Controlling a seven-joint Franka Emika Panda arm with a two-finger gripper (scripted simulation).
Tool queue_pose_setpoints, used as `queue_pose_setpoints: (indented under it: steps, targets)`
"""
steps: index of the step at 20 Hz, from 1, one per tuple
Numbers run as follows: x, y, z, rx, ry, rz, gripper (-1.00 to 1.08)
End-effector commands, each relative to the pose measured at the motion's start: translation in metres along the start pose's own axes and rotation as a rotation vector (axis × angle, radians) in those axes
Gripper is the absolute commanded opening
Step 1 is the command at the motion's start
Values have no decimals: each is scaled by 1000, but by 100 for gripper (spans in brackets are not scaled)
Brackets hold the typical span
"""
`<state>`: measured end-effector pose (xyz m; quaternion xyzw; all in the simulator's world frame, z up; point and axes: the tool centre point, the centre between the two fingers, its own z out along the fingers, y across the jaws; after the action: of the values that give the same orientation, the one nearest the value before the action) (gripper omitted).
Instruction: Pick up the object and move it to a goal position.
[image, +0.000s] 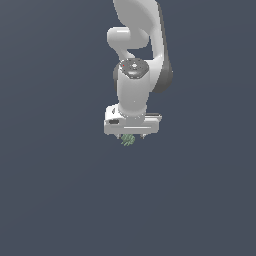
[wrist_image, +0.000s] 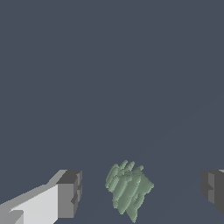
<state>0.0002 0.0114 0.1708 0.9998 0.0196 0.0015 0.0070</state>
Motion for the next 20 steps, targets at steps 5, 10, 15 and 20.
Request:
queue_pose_setpoints:
  steps: [5, 10, 15, 20]
  targets:
    - [2, 14, -5, -9, 5, 6, 100]
    - [5, 32, -13, -23, 12, 7, 100]
    - [3, 30, -10, -20, 11, 18, 100]
    - [-5, 26, 1, -15, 10, 66, 100]
